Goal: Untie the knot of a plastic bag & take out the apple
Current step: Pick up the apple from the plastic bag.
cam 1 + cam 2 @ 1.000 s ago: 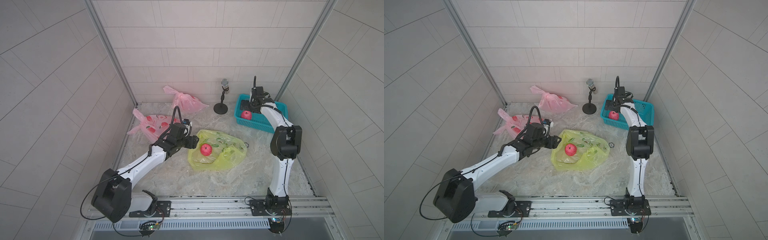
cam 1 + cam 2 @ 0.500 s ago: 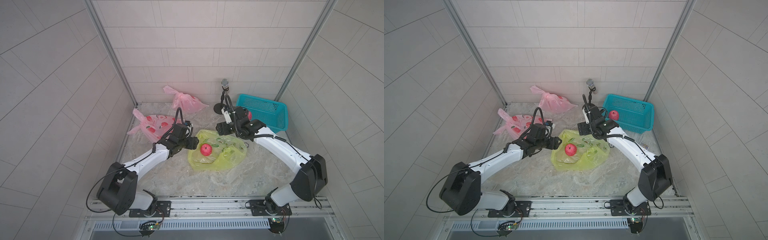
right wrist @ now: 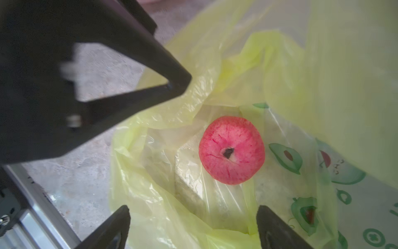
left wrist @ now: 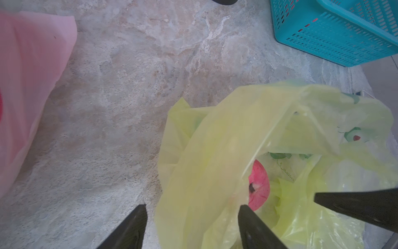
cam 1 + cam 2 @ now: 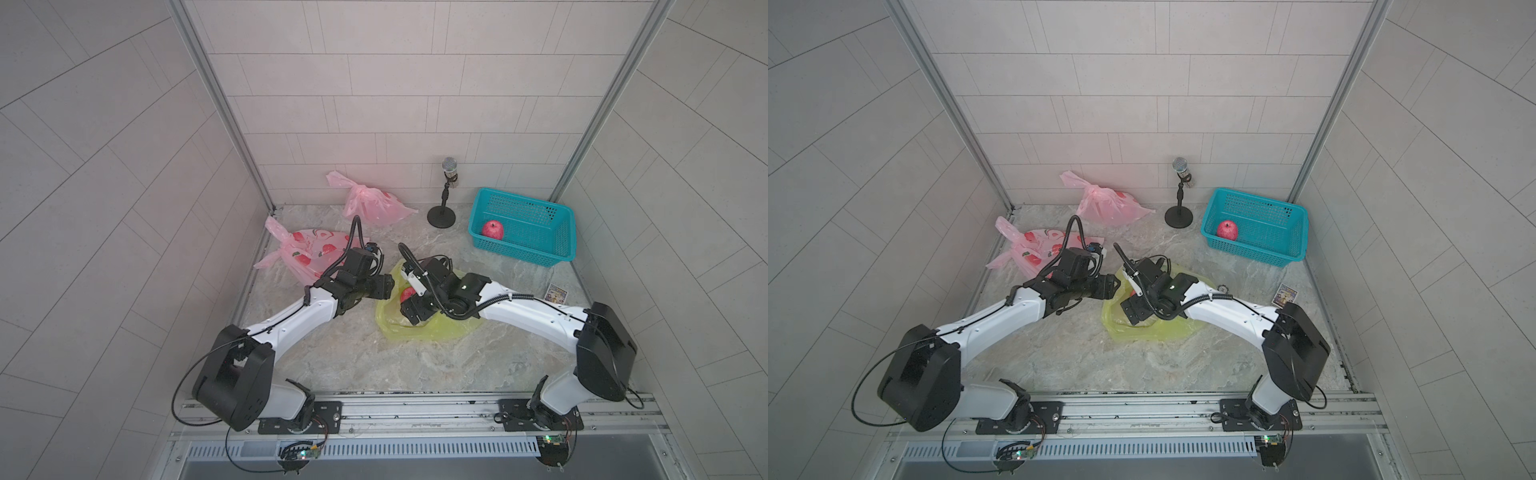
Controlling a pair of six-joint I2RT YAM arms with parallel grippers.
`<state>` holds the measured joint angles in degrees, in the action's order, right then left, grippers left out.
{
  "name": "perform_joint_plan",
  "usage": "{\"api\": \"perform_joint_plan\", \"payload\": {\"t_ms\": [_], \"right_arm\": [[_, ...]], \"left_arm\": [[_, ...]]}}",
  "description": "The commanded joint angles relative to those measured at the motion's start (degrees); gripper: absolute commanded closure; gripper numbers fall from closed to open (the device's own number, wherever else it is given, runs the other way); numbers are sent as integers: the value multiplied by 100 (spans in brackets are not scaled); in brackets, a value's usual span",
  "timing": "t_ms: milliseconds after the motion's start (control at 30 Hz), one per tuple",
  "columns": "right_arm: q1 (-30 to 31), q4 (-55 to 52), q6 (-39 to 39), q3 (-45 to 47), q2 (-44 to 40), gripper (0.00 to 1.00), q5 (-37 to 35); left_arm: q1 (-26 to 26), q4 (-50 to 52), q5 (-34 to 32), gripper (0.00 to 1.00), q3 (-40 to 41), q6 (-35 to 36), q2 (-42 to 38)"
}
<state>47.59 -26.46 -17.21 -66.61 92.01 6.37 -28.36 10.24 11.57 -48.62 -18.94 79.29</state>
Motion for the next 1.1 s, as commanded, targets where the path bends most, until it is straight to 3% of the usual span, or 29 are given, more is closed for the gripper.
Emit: {"api": "perform_joint_plan", "payload": {"t_ms": [0, 400, 700, 933, 1067], "right_arm": [[5, 263, 68, -23, 185, 5, -269], [-99, 756, -44, -127, 1046, 3, -971], [-244, 1130, -90, -262, 1396, 7, -981], [-277, 1074, -106, -298, 1516, 17, -699], [-277, 1100, -143, -170, 1378, 29, -681]], "left_arm": [[50, 240, -316, 28, 202, -134, -279], [120, 261, -320, 27, 402, -204, -564], [120, 268, -245, 27, 399, -183, -504], [120, 271, -237, 27, 371, -164, -493], [120, 209, -185, 28, 367, -177, -459]]}}
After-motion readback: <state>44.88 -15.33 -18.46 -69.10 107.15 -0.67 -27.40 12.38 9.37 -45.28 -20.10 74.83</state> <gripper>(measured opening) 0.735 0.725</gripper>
